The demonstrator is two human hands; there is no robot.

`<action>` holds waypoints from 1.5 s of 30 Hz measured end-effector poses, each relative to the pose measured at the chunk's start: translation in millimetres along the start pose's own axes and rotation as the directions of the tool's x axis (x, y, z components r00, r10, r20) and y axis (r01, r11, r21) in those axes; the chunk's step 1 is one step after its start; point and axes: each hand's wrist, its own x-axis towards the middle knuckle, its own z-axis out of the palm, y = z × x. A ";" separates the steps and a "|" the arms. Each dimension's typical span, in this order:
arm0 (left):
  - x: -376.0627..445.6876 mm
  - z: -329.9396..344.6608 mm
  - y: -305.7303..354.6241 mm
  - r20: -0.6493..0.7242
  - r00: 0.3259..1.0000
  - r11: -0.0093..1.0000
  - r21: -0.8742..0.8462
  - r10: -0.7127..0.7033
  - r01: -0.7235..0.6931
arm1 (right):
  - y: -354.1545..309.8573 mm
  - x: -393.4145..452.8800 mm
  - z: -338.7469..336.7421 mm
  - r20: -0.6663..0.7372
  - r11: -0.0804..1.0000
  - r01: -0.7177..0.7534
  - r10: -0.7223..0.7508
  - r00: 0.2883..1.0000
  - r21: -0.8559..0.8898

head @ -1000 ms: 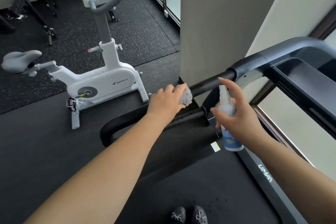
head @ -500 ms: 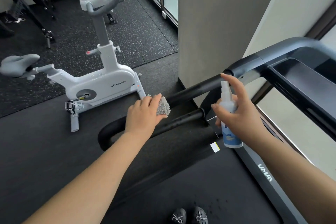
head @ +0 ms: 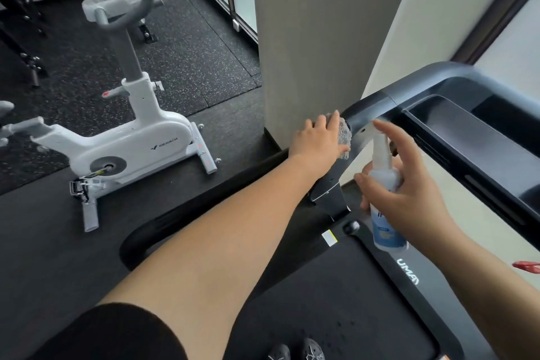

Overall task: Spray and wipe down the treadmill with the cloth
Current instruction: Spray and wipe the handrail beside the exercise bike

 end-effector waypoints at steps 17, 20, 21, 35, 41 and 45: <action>-126.4 -8.2 -106.3 -0.015 0.996 0.992 0.091 -0.085 0.086 | -3.3 1.3 23.3 0.044 0.998 0.053 -0.054 0.998 0.023; -165.1 -9.8 -134.5 -0.041 0.991 0.981 0.138 -0.128 0.133 | -2.0 -1.4 30.3 0.085 0.999 0.048 -0.049 0.995 0.018; -177.5 -10.6 -142.5 -0.057 0.989 0.979 0.142 -0.137 0.144 | -0.9 -2.7 32.1 0.097 0.999 0.044 -0.046 0.994 0.019; -253.6 -15.3 -176.5 -0.224 0.947 0.969 0.037 -0.229 0.243 | 17.5 -24.6 46.2 0.164 0.999 0.041 -0.046 0.985 0.035; -267.1 -24.0 -140.2 -0.402 0.864 0.953 -0.152 -0.303 0.263 | 46.6 -32.4 65.7 0.181 1.000 -0.016 0.012 0.983 0.020; -274.9 -6.0 -121.5 -0.425 0.869 0.966 -0.164 -0.252 0.199 | 68.4 -33.1 89.6 0.218 0.999 -0.036 0.031 0.975 0.016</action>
